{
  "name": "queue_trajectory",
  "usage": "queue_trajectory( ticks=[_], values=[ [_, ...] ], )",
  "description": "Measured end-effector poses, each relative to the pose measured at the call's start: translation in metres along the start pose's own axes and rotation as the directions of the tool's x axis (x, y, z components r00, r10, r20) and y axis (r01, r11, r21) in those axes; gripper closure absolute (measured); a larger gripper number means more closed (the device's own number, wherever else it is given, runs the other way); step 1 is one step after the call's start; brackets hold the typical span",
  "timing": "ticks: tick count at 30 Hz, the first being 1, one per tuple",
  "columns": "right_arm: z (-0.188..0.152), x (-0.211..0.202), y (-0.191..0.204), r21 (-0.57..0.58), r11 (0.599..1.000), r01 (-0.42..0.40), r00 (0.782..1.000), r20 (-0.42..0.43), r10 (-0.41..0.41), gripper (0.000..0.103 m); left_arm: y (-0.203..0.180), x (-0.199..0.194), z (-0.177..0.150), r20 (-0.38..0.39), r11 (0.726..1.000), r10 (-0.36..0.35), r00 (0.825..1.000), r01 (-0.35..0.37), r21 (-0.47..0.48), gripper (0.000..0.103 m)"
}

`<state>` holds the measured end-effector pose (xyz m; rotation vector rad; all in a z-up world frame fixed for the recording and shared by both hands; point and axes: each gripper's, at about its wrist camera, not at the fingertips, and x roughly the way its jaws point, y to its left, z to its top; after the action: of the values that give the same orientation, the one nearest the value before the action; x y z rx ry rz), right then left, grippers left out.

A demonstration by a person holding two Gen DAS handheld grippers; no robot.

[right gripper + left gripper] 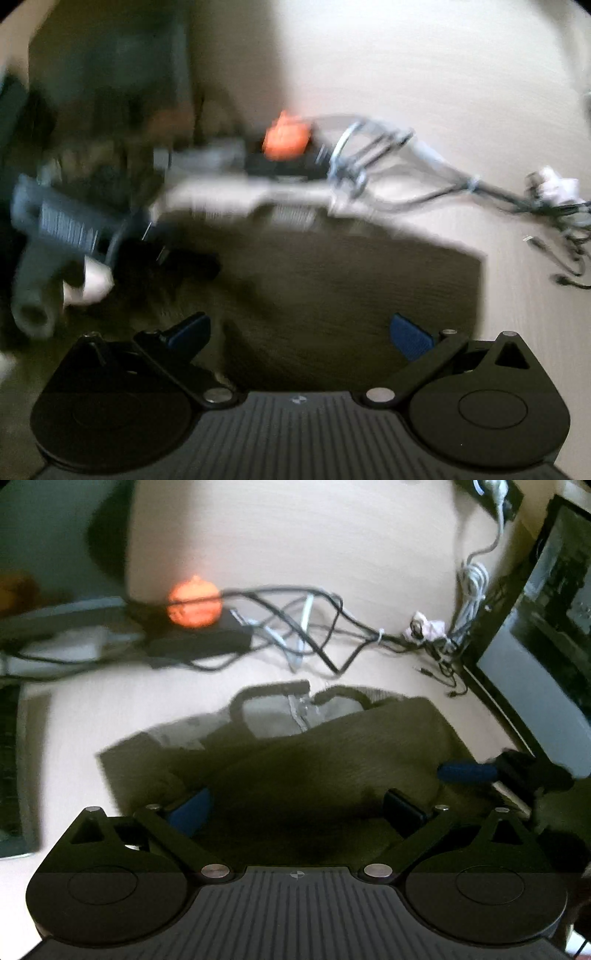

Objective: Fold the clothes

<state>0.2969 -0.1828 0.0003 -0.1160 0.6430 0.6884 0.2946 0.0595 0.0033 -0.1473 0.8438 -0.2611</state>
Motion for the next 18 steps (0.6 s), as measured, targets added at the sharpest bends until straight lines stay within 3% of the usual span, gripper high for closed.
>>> queue_trajectory(
  ticks=[3, 6, 9, 11, 13, 15, 18],
  values=[
    [0.008, -0.003, -0.011, -0.033, 0.976, 0.216, 0.975, 0.062, -0.213, 0.000, 0.003, -0.015, -0.003, 0.016, 0.999, 0.025, 1.000, -0.024, -0.042, 0.001],
    [0.008, 0.032, -0.022, -0.109, 0.937, 0.332, 0.940, -0.040, -0.338, 0.000, 0.007, -0.026, -0.008, 0.028, 0.994, 0.048, 0.998, -0.045, -0.100, 0.001],
    [0.015, 0.041, -0.010, -0.199, 0.917, 0.346, 0.933, -0.031, -0.358, 0.000, 0.008, -0.033, -0.015, 0.043, 0.990, 0.038, 0.998, -0.032, -0.139, 0.001],
    [0.028, 0.035, 0.001, -0.242, 0.911, 0.335, 0.940, 0.029, -0.339, 0.000, 0.006, -0.036, -0.022, 0.049, 0.989, 0.017, 0.999, -0.010, -0.148, 0.001],
    [0.044, 0.037, 0.010, -0.276, 0.906, 0.320, 0.947, 0.058, -0.316, 0.000, 0.001, -0.038, -0.028, 0.057, 0.990, 0.054, 0.997, -0.046, -0.132, 0.001],
    [0.057, 0.055, 0.012, -0.299, 0.906, 0.299, 0.953, 0.038, -0.302, 0.000, -0.005, -0.040, -0.035, 0.065, 0.990, 0.090, 0.994, -0.082, -0.116, 0.001],
    [0.065, 0.096, 0.014, -0.332, 0.893, 0.304, 0.942, -0.033, -0.333, 0.000, -0.013, -0.044, -0.045, 0.078, 0.986, 0.144, 0.987, -0.136, -0.094, 0.001]
  ],
)
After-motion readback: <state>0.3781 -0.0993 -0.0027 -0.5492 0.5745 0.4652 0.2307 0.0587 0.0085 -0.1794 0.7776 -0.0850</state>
